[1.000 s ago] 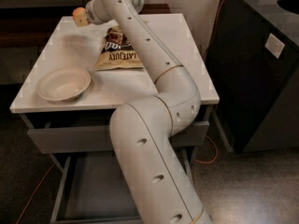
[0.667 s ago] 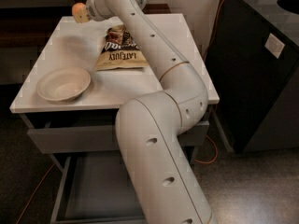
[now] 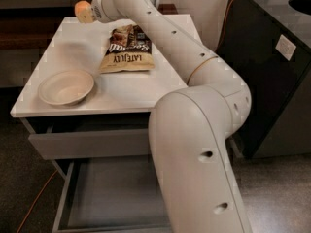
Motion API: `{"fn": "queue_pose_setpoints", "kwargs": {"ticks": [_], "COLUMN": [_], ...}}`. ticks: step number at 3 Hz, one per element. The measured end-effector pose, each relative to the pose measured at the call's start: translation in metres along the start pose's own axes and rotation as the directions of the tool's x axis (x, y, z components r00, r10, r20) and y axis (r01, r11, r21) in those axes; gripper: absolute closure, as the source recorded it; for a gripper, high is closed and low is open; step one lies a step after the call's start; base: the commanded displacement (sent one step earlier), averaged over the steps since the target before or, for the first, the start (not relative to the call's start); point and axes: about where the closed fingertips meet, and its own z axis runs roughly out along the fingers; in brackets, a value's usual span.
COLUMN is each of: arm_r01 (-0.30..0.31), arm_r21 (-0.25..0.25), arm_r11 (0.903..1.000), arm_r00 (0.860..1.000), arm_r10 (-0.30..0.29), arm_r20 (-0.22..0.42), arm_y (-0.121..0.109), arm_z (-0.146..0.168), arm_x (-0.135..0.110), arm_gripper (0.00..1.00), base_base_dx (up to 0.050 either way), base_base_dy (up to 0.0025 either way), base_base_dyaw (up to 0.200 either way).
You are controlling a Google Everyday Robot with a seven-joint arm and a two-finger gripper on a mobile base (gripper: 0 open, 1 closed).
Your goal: Place orange into middle drawer
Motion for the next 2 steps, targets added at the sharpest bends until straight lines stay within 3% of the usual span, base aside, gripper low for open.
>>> {"fn": "queue_pose_setpoints", "kwargs": {"ticks": [1, 2], "arm_r01": [0.014, 0.027], "arm_r21": [0.043, 0.078], "arm_r11": [0.999, 0.9966], "arm_r00": [0.992, 0.962], "arm_r10": [-0.019, -0.047], "arm_r20": [0.127, 0.27], "arm_y": [0.0, 0.013], "arm_z": [-0.067, -0.145], "arm_x": [-0.041, -0.072], "arm_gripper": [1.0, 1.0], "base_base_dx": [0.0, 0.0], "base_base_dy": [0.0, 0.0], "base_base_dyaw": [0.0, 0.0]}}
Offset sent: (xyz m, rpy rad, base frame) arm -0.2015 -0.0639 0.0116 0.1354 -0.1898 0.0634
